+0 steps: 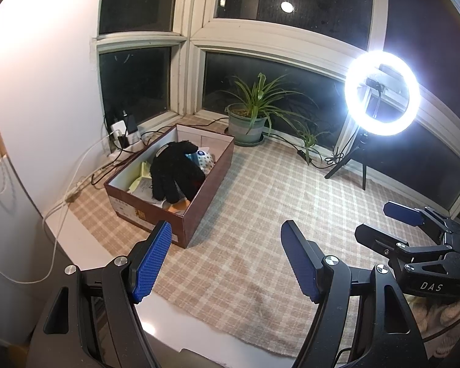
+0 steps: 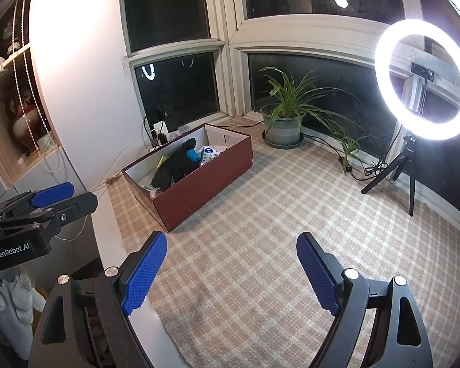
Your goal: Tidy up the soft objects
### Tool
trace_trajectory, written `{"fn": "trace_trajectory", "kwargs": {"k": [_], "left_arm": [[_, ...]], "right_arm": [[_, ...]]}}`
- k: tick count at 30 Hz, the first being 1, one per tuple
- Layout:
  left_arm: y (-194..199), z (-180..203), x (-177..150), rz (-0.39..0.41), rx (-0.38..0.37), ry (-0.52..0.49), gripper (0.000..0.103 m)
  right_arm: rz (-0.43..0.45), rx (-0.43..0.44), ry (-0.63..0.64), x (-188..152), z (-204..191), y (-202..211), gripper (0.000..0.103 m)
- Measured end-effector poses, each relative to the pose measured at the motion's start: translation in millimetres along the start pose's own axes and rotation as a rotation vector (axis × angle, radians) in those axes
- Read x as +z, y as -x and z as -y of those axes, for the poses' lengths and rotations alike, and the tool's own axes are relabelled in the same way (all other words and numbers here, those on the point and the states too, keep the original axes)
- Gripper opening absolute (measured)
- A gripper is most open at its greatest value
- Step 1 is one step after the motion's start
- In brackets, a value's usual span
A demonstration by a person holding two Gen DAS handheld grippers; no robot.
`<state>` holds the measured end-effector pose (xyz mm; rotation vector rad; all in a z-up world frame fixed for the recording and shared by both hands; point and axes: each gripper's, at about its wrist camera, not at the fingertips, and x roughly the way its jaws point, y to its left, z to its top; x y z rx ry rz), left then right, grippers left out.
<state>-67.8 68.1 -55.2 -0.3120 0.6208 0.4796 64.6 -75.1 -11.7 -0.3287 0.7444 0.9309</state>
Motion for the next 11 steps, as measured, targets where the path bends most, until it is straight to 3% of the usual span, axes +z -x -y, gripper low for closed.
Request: {"fn": "trace_trajectory", "kwargs": {"k": [11], "left_arm": [[-1.7, -0.2, 2.4, 0.024, 0.008, -0.008, 0.074]], "right_arm": [[-0.011, -0.003, -0.011, -1.0, 3.4, -6.0, 0.084]]}}
